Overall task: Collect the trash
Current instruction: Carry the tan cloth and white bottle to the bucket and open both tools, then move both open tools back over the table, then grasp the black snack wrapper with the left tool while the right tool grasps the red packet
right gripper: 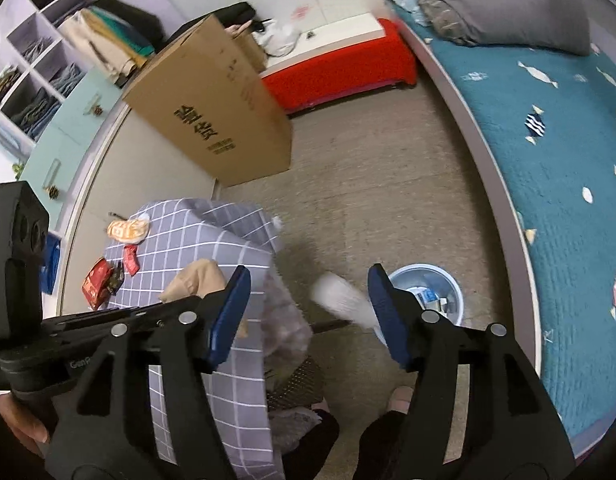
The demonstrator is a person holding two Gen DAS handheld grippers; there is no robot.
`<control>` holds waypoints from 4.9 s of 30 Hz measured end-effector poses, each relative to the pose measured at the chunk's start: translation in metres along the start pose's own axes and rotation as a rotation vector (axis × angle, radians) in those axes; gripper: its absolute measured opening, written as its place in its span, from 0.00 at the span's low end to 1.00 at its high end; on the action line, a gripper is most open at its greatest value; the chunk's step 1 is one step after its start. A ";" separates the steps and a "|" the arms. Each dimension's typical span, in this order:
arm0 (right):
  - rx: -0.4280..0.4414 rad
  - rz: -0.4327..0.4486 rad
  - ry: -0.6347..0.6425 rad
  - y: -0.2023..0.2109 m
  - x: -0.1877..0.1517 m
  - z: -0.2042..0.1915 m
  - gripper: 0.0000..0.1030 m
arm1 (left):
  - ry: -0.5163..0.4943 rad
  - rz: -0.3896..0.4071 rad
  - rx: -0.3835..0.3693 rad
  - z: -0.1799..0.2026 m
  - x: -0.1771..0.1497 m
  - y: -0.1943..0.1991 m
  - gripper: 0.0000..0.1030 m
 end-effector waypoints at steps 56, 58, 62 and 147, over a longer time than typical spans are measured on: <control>-0.022 0.087 -0.033 0.058 -0.004 0.026 0.62 | -0.097 0.014 0.068 0.057 -0.004 0.014 0.49; -0.014 0.076 -0.015 0.052 -0.003 0.016 0.62 | -0.076 0.020 0.074 0.045 -0.003 0.019 0.50; 0.005 0.051 0.025 0.037 -0.004 -0.007 0.62 | -0.026 0.032 0.082 0.018 -0.005 0.027 0.52; 0.076 -0.356 0.437 -0.298 -0.069 -0.305 0.17 | 0.439 0.061 0.208 -0.405 -0.013 -0.005 0.22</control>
Point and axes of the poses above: each gripper's, at about its wrist camera, not at the fingertips, and y roughly against the way its jaws point, z to its right, x to its top, the point moved 5 cm from there along -y, roughly the way its jaws point, and after that the axes turned 8 degrees about x, right-handed, at the moved point
